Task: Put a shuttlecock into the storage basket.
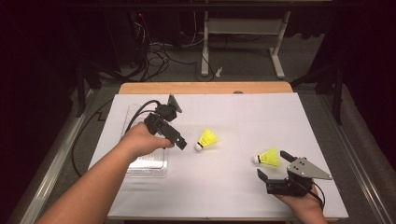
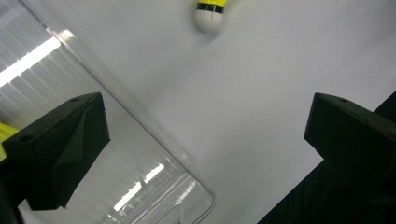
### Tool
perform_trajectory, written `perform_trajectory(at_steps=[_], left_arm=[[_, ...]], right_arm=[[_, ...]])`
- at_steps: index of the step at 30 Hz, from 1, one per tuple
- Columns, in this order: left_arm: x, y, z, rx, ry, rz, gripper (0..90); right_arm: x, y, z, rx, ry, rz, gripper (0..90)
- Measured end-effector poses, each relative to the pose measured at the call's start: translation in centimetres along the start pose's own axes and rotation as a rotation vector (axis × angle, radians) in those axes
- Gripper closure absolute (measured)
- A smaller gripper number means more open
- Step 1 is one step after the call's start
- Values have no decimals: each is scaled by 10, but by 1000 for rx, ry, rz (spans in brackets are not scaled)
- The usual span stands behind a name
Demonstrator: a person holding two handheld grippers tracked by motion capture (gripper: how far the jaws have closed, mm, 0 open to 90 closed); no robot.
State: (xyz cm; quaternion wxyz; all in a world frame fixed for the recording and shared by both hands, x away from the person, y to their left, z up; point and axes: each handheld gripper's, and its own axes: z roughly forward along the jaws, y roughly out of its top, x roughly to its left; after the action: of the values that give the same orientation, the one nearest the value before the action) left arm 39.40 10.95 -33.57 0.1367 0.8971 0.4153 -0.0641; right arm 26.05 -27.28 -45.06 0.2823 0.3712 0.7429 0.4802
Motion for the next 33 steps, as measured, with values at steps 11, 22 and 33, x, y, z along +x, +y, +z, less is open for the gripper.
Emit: perform_trajectory(at_steps=[11, 22, 33], left_arm=[[-11, 14, 9, -17, -11, 24, 11], [-18, 25, 23, -16, -19, 49, 16], [-19, 44, 45, 13, -26, 66, 27]], right_arm=[[-2, 1, 0, -5, 0, 7, 0], [0, 1, 1, -4, 9, -1, 0], [-2, 2, 2, -6, 11, -3, 0]])
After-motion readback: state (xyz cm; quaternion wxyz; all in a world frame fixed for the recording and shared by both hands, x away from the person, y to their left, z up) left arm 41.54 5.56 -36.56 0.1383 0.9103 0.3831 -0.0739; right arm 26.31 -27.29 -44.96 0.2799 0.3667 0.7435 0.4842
